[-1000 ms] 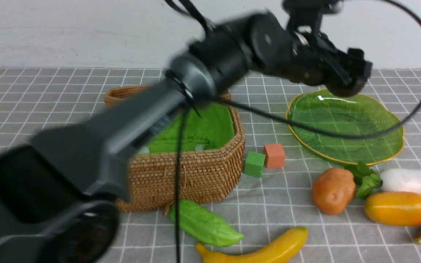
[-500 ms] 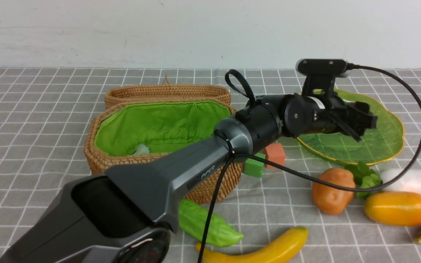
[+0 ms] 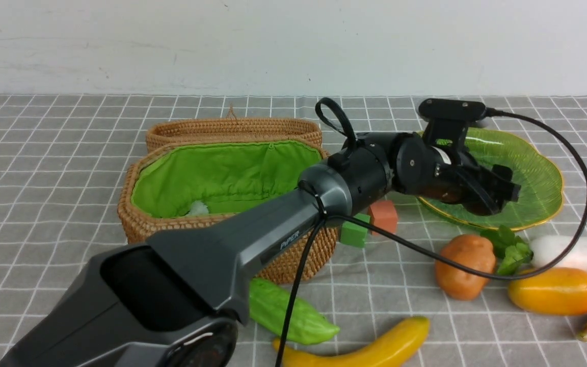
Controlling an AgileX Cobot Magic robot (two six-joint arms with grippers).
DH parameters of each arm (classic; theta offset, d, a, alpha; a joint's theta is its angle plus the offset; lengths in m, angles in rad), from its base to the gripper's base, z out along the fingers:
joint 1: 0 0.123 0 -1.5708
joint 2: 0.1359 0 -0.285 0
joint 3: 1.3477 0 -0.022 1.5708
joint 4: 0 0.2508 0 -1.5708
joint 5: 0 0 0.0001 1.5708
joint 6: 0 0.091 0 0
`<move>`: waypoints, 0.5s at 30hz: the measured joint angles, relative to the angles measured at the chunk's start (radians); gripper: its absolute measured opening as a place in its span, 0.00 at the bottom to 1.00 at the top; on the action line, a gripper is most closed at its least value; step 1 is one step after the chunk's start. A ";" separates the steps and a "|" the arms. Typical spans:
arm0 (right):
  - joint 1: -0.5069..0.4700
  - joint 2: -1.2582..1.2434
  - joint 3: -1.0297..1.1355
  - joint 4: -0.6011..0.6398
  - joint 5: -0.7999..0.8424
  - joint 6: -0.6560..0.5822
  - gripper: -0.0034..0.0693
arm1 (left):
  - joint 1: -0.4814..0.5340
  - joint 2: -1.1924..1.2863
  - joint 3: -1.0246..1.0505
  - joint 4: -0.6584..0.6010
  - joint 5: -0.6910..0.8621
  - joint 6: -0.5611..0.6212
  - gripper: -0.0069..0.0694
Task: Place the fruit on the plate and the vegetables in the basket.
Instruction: Grab a mangosteen with your left arm and put it on the plate on the right
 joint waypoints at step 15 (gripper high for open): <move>0.000 0.000 0.000 0.000 0.000 0.000 0.38 | 0.000 0.000 0.000 0.212 -0.168 -0.109 0.88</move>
